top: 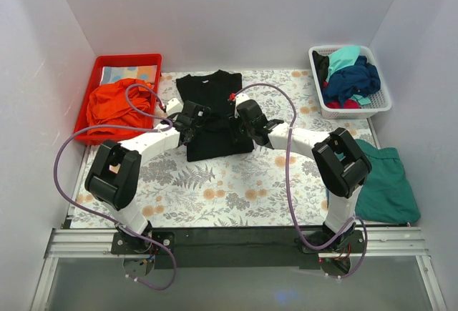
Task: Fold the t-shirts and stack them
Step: Fold the folded rectangular tshirt in 1/3 of the way
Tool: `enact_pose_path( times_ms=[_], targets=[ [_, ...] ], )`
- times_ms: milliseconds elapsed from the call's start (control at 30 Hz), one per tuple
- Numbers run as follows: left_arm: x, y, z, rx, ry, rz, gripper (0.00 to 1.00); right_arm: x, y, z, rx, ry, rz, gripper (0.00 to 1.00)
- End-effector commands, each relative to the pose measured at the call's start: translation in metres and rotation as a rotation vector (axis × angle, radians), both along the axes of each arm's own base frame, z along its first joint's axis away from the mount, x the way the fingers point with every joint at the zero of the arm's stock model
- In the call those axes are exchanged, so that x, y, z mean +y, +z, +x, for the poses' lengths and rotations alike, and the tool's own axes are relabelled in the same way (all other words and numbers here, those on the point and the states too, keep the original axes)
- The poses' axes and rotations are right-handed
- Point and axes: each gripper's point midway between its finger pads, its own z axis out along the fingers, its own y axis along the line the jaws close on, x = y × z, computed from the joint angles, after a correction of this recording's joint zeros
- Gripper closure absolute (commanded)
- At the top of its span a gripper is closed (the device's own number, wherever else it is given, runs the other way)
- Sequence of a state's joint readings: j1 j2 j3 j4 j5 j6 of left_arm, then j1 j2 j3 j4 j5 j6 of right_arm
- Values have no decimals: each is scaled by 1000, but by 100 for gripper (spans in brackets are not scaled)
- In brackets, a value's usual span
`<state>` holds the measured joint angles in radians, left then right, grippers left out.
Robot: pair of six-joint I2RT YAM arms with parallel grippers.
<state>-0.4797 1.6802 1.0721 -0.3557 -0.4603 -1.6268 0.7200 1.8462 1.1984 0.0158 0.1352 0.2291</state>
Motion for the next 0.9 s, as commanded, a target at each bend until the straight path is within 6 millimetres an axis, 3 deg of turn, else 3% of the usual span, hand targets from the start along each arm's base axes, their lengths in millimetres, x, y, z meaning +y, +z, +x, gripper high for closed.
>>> enact_pose_path(
  times_ms=[0, 167, 333, 400, 567, 667, 867],
  targets=[
    [-11, -4, -5, 9, -45, -28, 64, 4, -11, 8, 18, -24, 12, 52],
    [-14, -30, 5, 60, -53, 8, 65, 9, -28, 25, 8, -40, -35, 52],
    [-18, -27, 30, 35, -37, 29, 65, 16, -31, 48, 2, -54, -35, 53],
    [-12, -23, 40, 23, -19, 49, 65, 22, -15, 62, -31, -60, -13, 53],
    [-11, 16, 73, -72, -3, 41, 63, 25, 19, 95, -103, -83, 8, 53],
    [-10, 28, 93, -106, -2, 58, 63, 18, 19, 112, -118, -106, -19, 53],
    [3, 37, 138, -148, 25, 66, 62, 14, 40, 163, -186, -136, -1, 53]
  ],
)
